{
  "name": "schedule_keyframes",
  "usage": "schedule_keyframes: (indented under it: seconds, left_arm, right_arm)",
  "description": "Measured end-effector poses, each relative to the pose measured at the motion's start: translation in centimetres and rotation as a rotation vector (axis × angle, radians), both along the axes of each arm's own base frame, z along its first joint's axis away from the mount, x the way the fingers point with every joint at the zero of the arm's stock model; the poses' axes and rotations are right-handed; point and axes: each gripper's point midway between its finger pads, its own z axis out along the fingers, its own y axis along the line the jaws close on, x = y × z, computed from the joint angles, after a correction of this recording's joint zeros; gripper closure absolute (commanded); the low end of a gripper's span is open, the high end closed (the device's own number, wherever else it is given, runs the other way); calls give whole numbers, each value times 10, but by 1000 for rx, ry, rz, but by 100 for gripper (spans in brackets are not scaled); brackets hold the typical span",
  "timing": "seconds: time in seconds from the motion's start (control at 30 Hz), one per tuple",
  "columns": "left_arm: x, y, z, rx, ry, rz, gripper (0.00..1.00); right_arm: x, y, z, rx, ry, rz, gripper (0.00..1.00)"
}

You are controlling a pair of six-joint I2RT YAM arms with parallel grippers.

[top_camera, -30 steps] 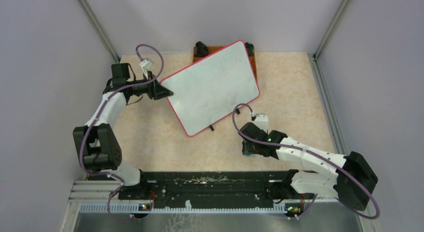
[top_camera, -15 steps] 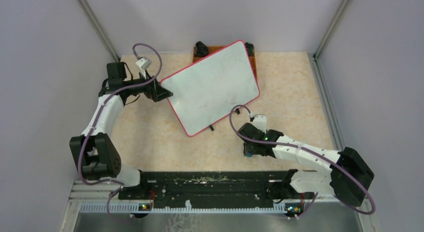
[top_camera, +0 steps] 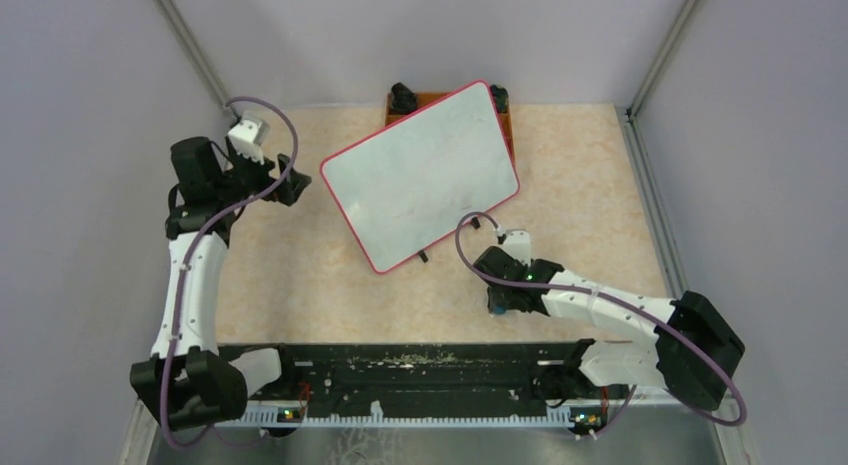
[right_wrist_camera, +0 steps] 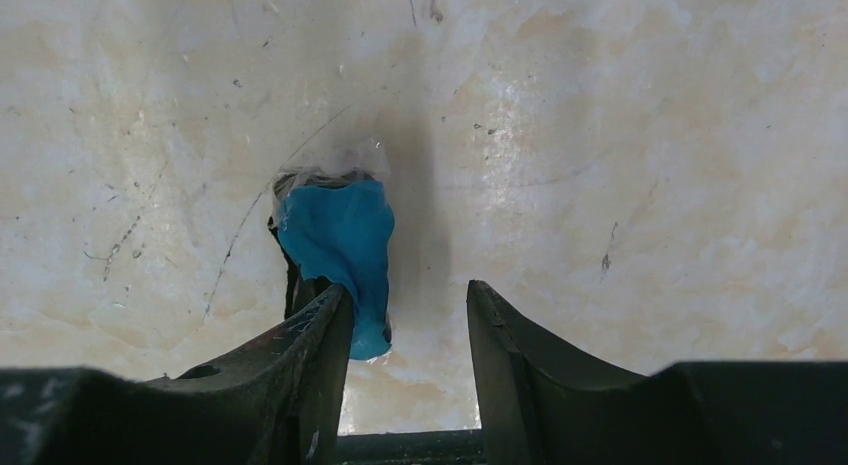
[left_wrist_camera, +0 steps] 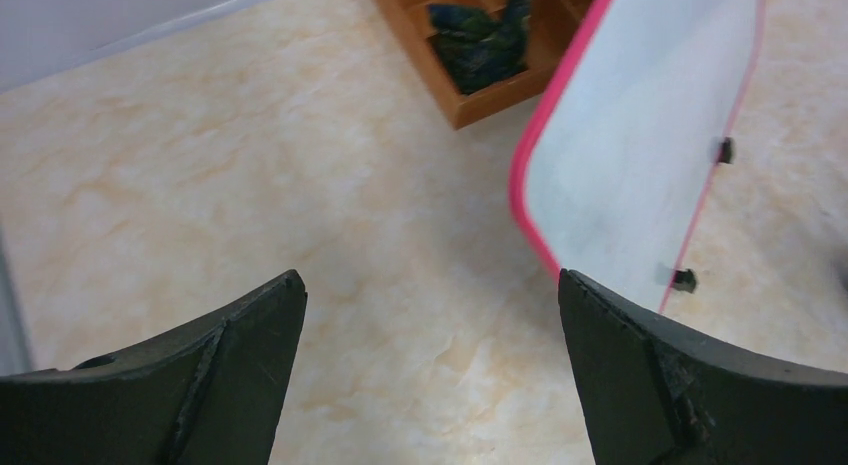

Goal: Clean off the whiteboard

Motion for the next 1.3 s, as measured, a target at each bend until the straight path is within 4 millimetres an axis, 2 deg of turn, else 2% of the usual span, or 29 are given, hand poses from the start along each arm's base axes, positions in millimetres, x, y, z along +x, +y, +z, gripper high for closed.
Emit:
schedule_keyframes:
  seconds: [0.1,0.17,0.3,0.43,0.5,0.6,0.8,0.93,1.0,1.13,1.3]
  left_arm:
    - [-8,34,-2,28,-15,134,0]
    - [-11,48,-7,34,-7,184,0]
    - [-17,64,-35,34,53,229,0]
    - [-25,65,-61,25,115,235,0]
    - [-27,64,-68,20,129,231,0]
    - [-30,63,-71,14,133,225,0]
    - [-35,57,-78,-1,140,203,0]
    - [-38,55,-83,-7,149,195,0]
    - [-38,55,-82,-8,145,191,0]
    - [-39,55,-79,1,129,189,0]
    - [-44,57,-82,22,120,188,0]
  right_arm:
    - [2,-2,0,-15,-6,-4,54]
    - [4,-5,-1,-52,-1,-12,54]
    - [8,-2,-7,-96,16,-7,54]
    - [11,3,-8,-108,27,17,54]
    - [11,4,-8,-106,29,28,54]
    - [11,9,-8,-91,32,53,54]
    - [7,48,-6,143,20,124,54]
    - [6,56,1,201,5,141,54]
    - [6,53,-2,178,11,133,54]
    - [8,34,-8,65,23,75,54]
    - [13,19,1,28,-16,30,53]
